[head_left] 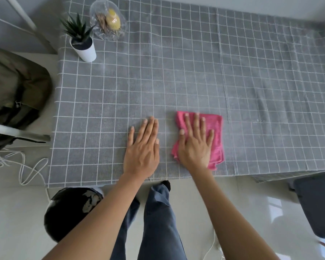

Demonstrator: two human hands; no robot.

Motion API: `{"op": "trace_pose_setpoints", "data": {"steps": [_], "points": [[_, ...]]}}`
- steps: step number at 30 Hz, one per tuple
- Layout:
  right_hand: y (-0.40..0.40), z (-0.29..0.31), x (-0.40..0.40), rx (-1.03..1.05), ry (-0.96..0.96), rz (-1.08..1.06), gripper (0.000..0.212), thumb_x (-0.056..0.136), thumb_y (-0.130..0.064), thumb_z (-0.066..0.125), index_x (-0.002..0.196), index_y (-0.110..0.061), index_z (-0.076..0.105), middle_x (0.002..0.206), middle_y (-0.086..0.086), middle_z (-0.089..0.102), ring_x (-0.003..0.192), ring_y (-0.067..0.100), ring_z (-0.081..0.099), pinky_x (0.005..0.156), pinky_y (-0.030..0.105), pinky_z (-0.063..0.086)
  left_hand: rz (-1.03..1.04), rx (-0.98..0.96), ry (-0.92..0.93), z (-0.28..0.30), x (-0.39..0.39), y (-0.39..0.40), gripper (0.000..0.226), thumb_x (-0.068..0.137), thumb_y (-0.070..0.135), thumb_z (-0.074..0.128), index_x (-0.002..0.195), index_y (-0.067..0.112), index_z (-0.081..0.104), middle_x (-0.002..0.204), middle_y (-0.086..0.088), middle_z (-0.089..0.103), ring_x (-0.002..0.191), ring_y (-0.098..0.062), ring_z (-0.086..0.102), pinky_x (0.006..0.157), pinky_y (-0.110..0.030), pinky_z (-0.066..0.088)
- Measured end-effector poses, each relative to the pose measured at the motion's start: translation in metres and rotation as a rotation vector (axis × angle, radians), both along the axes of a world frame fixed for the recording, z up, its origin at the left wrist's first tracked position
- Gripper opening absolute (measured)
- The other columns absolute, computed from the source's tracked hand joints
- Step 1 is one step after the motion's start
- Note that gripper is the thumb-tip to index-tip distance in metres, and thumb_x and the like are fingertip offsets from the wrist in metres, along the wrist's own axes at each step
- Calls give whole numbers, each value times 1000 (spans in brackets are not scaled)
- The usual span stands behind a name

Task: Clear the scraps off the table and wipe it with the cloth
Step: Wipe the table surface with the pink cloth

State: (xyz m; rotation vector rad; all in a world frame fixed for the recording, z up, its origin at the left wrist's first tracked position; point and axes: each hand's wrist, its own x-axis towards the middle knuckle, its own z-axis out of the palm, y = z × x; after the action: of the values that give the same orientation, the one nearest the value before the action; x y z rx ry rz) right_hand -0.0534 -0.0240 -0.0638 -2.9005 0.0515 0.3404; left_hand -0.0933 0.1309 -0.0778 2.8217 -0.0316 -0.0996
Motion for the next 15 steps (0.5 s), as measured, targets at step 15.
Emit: {"op": "trace_pose_setpoints", "data": {"steps": [15], "points": [[-118,3,45,3,-12,37,54,95,-51,2,148,-46,-1,159,-15,-5,146,8,-9,119,44,-6,-4,33,10,-1,-1,1,54,100,31,13,152,16,10,160,2,6,147,-13,3,119,-44,1]]}}
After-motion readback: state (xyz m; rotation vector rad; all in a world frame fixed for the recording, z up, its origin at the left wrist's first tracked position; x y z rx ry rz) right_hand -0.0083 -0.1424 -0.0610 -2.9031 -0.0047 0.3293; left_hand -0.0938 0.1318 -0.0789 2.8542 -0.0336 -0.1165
